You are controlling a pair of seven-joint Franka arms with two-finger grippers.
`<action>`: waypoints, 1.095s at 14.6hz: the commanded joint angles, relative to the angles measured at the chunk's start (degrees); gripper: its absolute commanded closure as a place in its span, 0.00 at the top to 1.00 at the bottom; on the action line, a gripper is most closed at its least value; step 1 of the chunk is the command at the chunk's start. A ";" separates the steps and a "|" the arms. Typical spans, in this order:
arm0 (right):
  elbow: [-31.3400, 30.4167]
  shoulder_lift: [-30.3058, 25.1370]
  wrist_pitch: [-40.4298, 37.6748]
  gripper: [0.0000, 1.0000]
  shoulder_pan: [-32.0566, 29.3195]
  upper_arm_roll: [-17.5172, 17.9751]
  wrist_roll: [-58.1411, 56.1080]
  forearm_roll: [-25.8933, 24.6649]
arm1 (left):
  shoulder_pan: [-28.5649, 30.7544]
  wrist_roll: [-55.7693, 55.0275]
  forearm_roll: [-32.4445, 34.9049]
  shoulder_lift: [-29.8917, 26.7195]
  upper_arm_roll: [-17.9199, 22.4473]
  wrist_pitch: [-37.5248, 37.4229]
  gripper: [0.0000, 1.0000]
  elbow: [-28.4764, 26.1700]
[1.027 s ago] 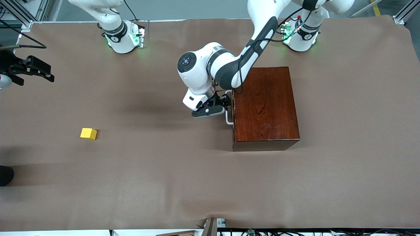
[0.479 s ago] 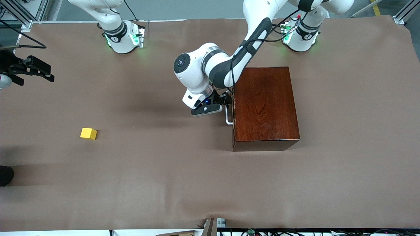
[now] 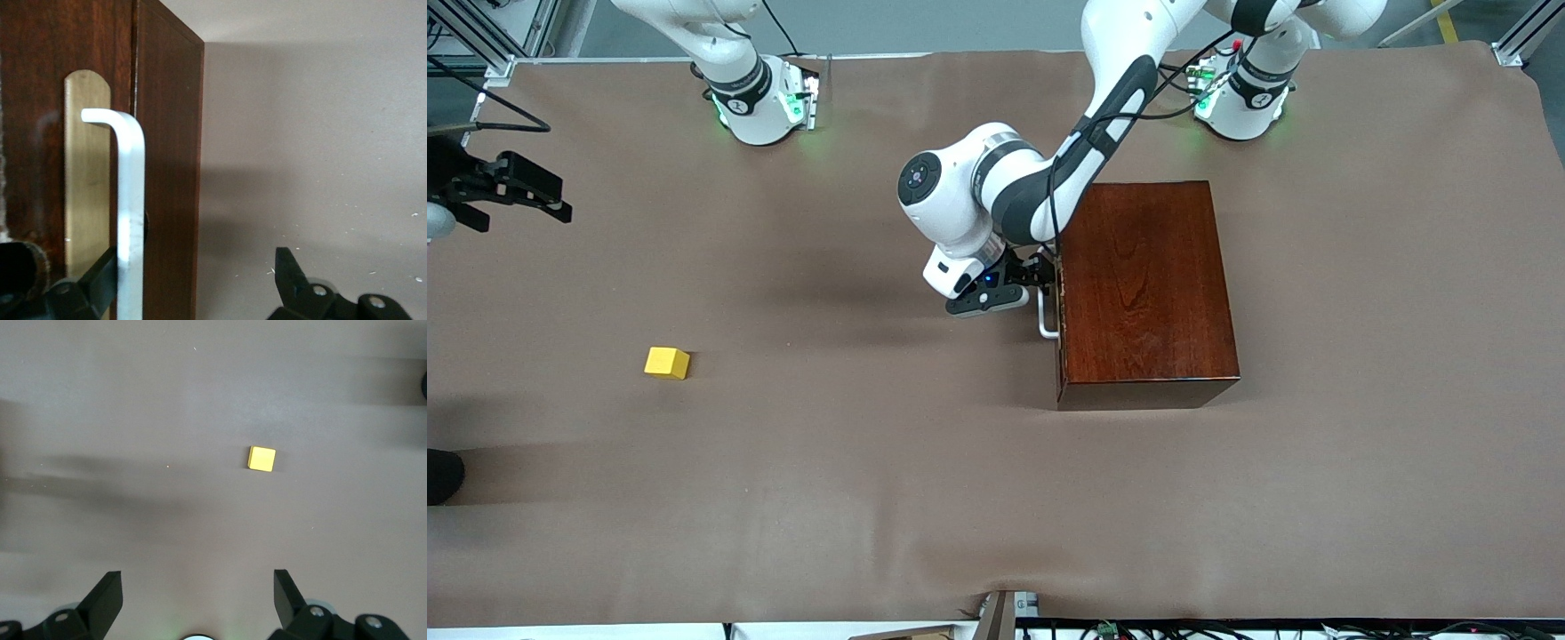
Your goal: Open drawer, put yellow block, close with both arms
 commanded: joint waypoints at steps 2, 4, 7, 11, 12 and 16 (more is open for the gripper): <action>0.35 0.18 -0.57 1.00 -1.03 0.73 0.68 0.28 | -0.53 -4.50 -1.40 0.60 0.06 3.66 1.00 1.86; 0.43 0.18 -0.57 1.00 -1.12 0.73 0.68 0.28 | -0.53 -5.48 -2.38 0.60 -0.03 6.13 1.00 1.86; 0.43 0.18 -0.57 1.00 -1.12 0.73 0.68 0.28 | -0.62 -8.98 -3.87 0.95 0.06 10.60 1.00 2.03; 0.43 0.53 -0.31 1.00 -1.73 0.73 0.60 0.19 | -1.15 -10.92 -6.42 1.13 -0.30 15.27 1.00 2.03; 0.43 0.80 -0.04 1.00 -1.82 0.73 0.59 0.28 | -1.15 -11.97 -6.51 1.30 -0.38 16.24 1.00 2.03; 0.96 1.93 0.92 1.00 -1.82 0.73 0.51 -0.07 | -2.55 -13.21 -6.60 1.31 -0.65 18.08 1.00 2.21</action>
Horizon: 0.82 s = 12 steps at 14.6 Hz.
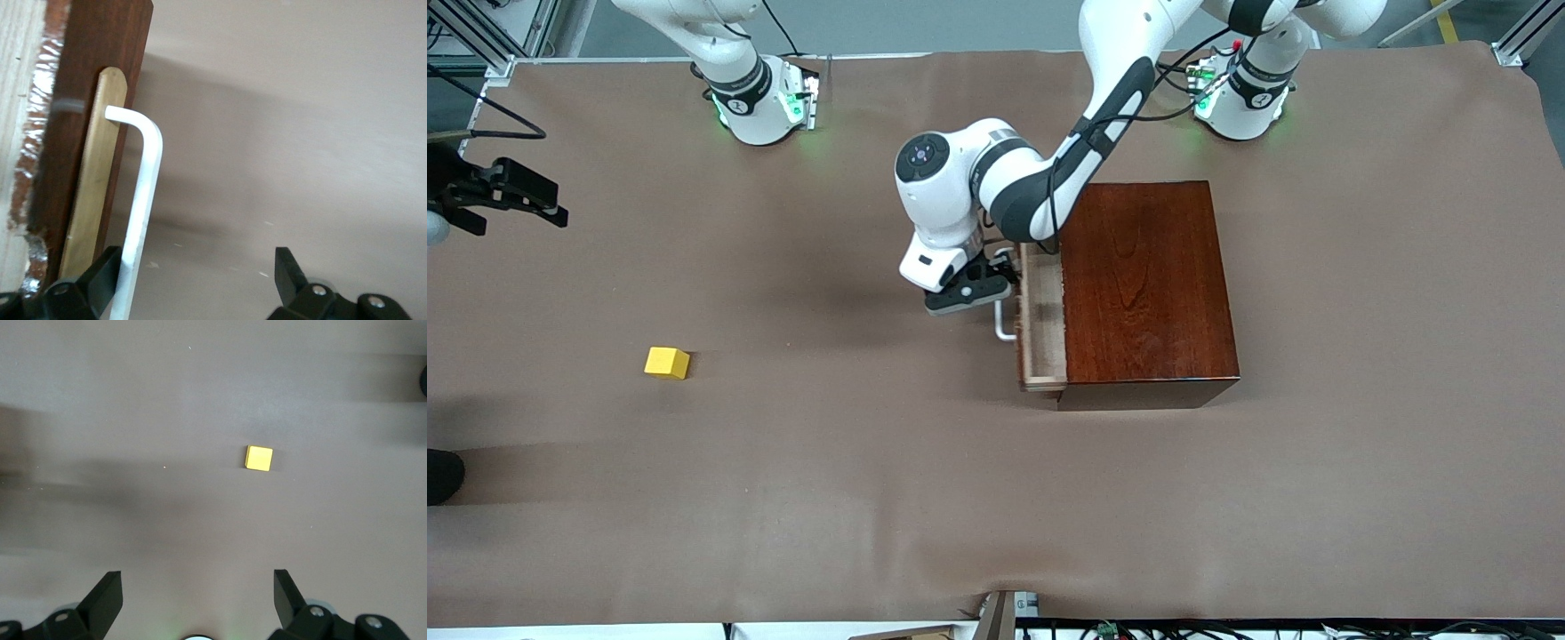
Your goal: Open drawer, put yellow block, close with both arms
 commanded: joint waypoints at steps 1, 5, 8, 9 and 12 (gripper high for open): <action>1.04 1.36 1.16 1.00 -1.23 0.85 0.49 -0.07 | -1.91 -3.11 -1.15 1.43 0.22 3.73 1.00 1.99; 1.05 1.80 1.61 1.00 -2.02 0.85 0.05 -0.16 | -2.62 -4.53 -1.15 1.60 0.48 4.63 1.00 1.73; 1.05 2.67 1.70 1.00 -2.72 0.85 0.05 -0.07 | -2.62 -4.18 -0.98 0.90 0.65 0.42 1.00 1.64; 1.05 3.12 1.70 1.00 -2.72 0.85 0.05 -0.16 | -2.62 -4.44 -0.98 0.73 0.48 -0.20 1.00 1.64; 1.05 3.82 1.78 1.00 -2.72 0.85 0.22 -0.33 | -2.53 -4.18 -1.06 -0.85 0.22 -2.58 1.00 1.73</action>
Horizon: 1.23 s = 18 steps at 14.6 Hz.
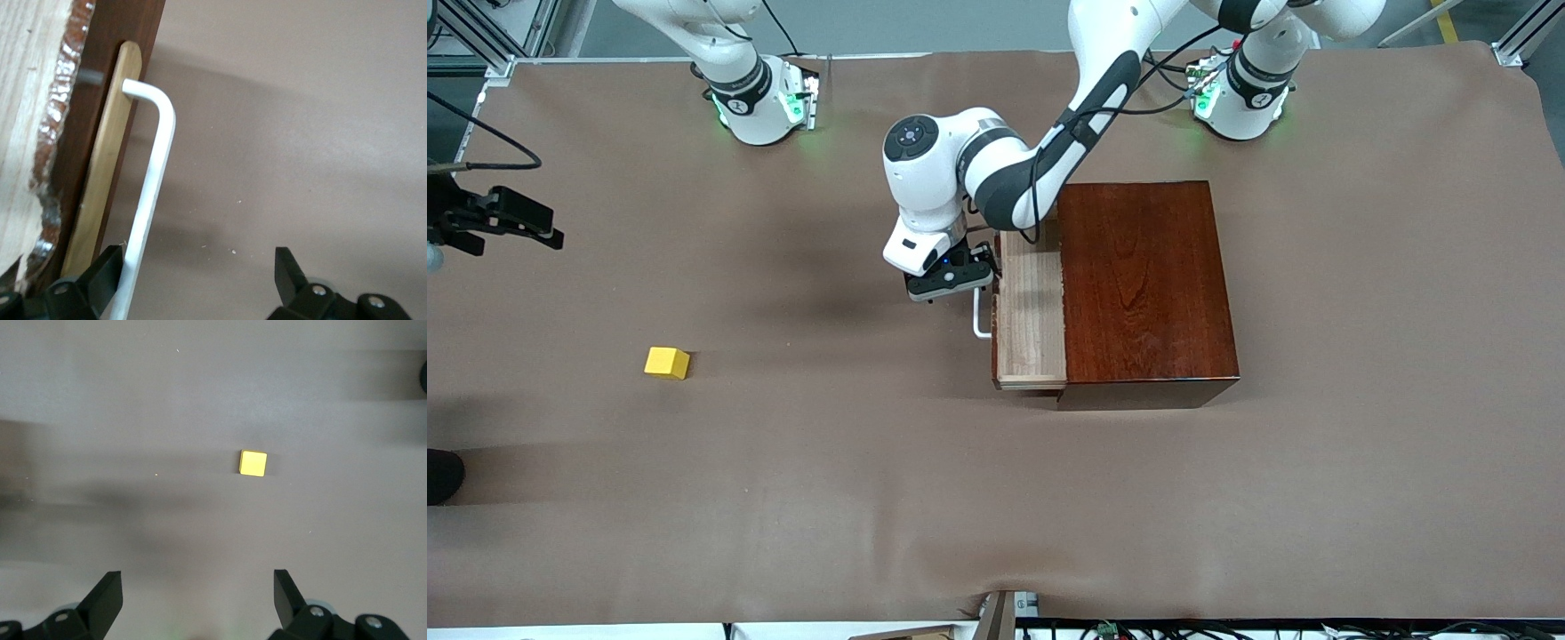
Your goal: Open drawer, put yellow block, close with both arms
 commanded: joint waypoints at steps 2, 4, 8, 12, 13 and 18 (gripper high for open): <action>0.93 2.90 -0.26 1.00 -1.24 0.91 0.41 -0.76 | -0.58 -0.97 -0.96 -2.28 0.29 -6.53 1.00 1.13; 1.01 4.58 -0.18 1.00 -1.24 0.91 0.50 -0.85 | -0.58 -0.88 -0.78 -2.63 0.56 -8.05 1.00 1.22; 0.93 6.43 2.28 1.00 -1.76 0.82 0.50 -0.84 | 0.12 -0.62 -0.70 -9.46 1.17 -10.68 1.00 1.13; 0.40 9.85 5.17 1.00 -2.99 0.82 0.68 -0.23 | 4.15 4.91 -1.05 -19.83 2.06 -19.36 1.00 0.52; 0.31 10.73 6.14 1.00 -3.17 0.82 0.68 -0.40 | 5.65 5.44 -1.05 -21.86 2.06 -22.70 1.00 0.51; -0.39 14.07 9.48 1.00 -3.87 0.82 0.59 -0.84 | 13.73 18.70 -1.05 -30.65 2.06 -34.76 1.00 -0.45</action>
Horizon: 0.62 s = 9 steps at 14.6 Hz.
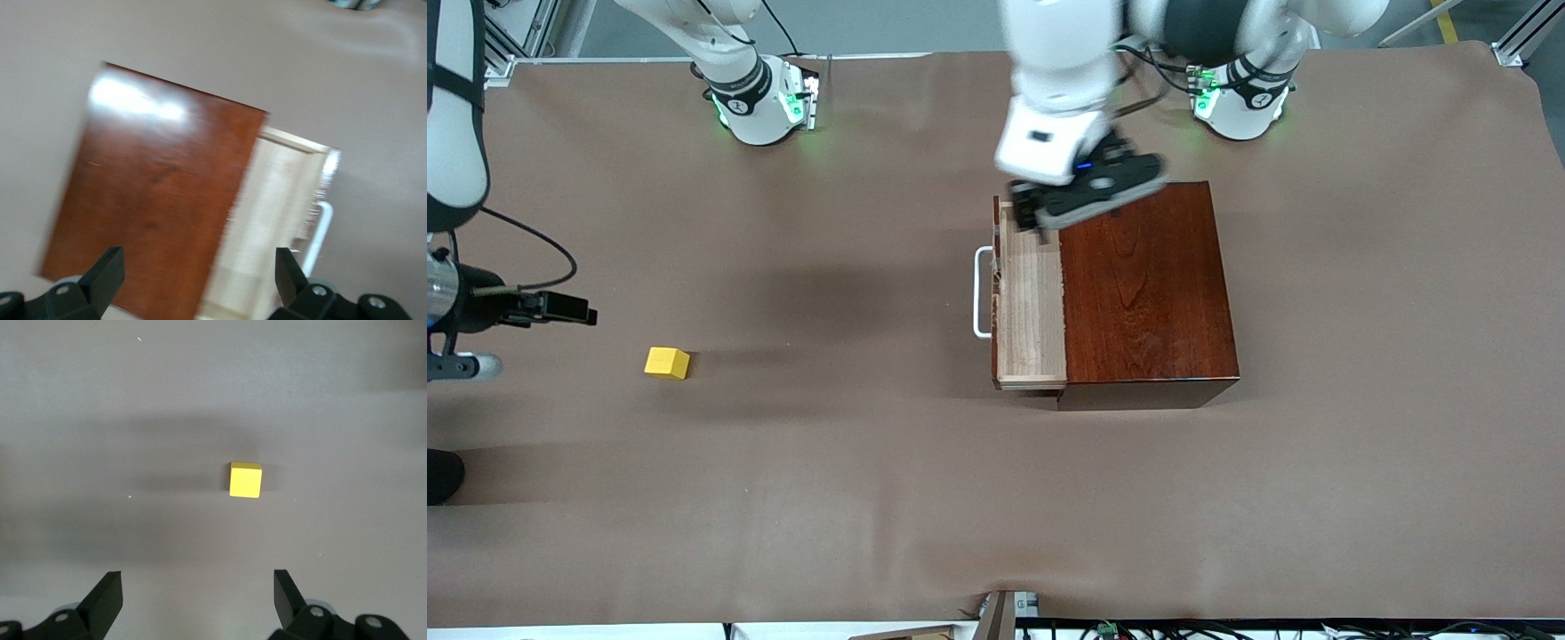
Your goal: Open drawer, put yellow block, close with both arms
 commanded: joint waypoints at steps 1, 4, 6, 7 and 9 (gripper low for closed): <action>-1.35 1.13 2.91 1.00 -1.20 1.02 0.61 -0.72 | 3.46 4.99 -0.83 -4.59 -0.37 -3.75 1.00 -3.53; -7.14 1.31 11.25 1.00 -2.26 0.93 0.52 -0.89 | 7.67 8.85 -0.74 -9.59 -0.37 -4.03 1.00 -7.65; -8.92 1.83 13.82 1.00 -2.35 0.93 0.52 -2.21 | 11.10 13.59 -0.74 -13.55 -0.37 -4.03 1.00 -10.99; -8.92 2.44 13.91 1.00 -2.35 0.93 0.52 -2.47 | 12.33 15.96 -0.74 -15.74 -0.37 -4.03 1.00 -13.18; -8.92 4.11 14.87 1.00 -2.79 0.84 0.52 -2.83 | 15.05 18.79 -0.74 -18.83 -0.37 -4.03 1.00 -15.92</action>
